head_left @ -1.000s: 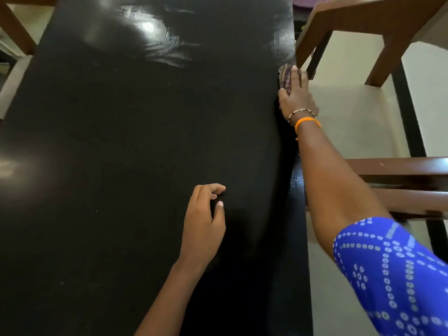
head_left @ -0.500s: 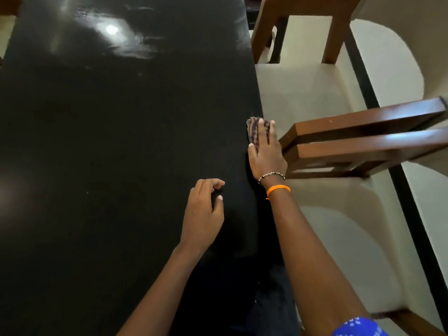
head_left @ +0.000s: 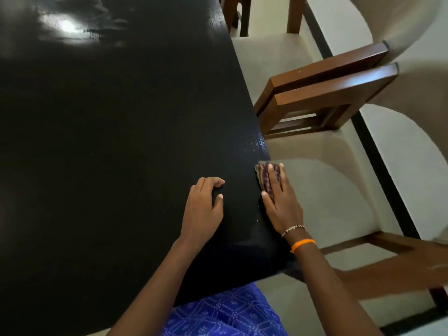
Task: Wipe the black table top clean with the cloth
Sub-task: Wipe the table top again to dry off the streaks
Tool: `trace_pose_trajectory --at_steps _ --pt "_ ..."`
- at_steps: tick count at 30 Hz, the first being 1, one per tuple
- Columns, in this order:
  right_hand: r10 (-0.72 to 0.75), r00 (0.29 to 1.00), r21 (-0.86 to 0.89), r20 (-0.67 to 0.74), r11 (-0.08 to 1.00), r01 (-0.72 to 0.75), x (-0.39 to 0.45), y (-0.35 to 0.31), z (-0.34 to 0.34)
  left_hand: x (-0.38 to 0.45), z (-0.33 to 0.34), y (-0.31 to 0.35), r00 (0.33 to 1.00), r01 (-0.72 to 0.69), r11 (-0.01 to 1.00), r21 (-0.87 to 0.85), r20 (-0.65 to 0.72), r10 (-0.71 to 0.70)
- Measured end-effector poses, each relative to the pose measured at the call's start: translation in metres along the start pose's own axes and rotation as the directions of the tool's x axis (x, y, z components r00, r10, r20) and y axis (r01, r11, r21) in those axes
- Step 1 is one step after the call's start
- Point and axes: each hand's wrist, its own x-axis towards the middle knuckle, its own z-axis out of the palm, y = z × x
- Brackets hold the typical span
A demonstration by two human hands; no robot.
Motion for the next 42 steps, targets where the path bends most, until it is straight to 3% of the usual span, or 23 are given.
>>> trace_pose_trajectory --at_steps 4,10,14,18,21,24,28,34,42 --pt "0.041 0.999 -0.086 -0.013 0.995 -0.042 -0.057 0.015 0.009 -0.034 -0.013 -0.016 1.000 -0.015 1.000 -0.019 -0.012 0.014" --pt "0.049 0.998 -0.306 -0.050 0.950 -0.062 -0.063 -0.023 0.027 -0.105 -0.043 -0.060 0.999 -0.008 1.000 0.005 -0.037 0.008" --pt "-0.160 0.983 -0.292 0.090 0.939 0.180 -0.084 -0.109 0.074 -0.146 -0.066 -0.084 0.990 0.061 0.998 -0.004 -0.131 -0.060" --pt "-0.402 0.884 -0.164 0.239 0.881 0.445 -0.132 -0.192 0.127 -0.181 -0.092 -0.109 0.962 0.100 0.993 -0.063 -0.250 -0.113" --pt "-0.518 0.806 -0.158 0.286 0.804 0.573 -0.166 -0.204 0.144 -0.203 -0.100 -0.122 0.951 0.116 0.993 -0.027 -0.286 -0.119" --pt "-0.556 0.793 -0.191 0.248 0.775 0.603 -0.172 -0.180 0.132 -0.213 -0.098 -0.125 0.959 0.103 0.995 0.000 -0.266 -0.099" --pt "-0.443 0.877 -0.275 0.184 0.834 0.479 -0.162 -0.126 0.101 -0.216 -0.083 -0.116 0.977 0.059 0.997 0.047 -0.206 -0.048" --pt "-0.154 0.988 -0.322 0.025 0.934 0.153 -0.130 -0.035 0.047 -0.218 -0.058 -0.103 0.988 0.034 0.995 0.098 -0.150 -0.019" --pt "0.170 0.965 -0.234 -0.199 0.948 -0.216 -0.128 -0.007 0.029 -0.231 -0.046 -0.093 0.980 0.110 0.993 0.052 -0.170 -0.099"
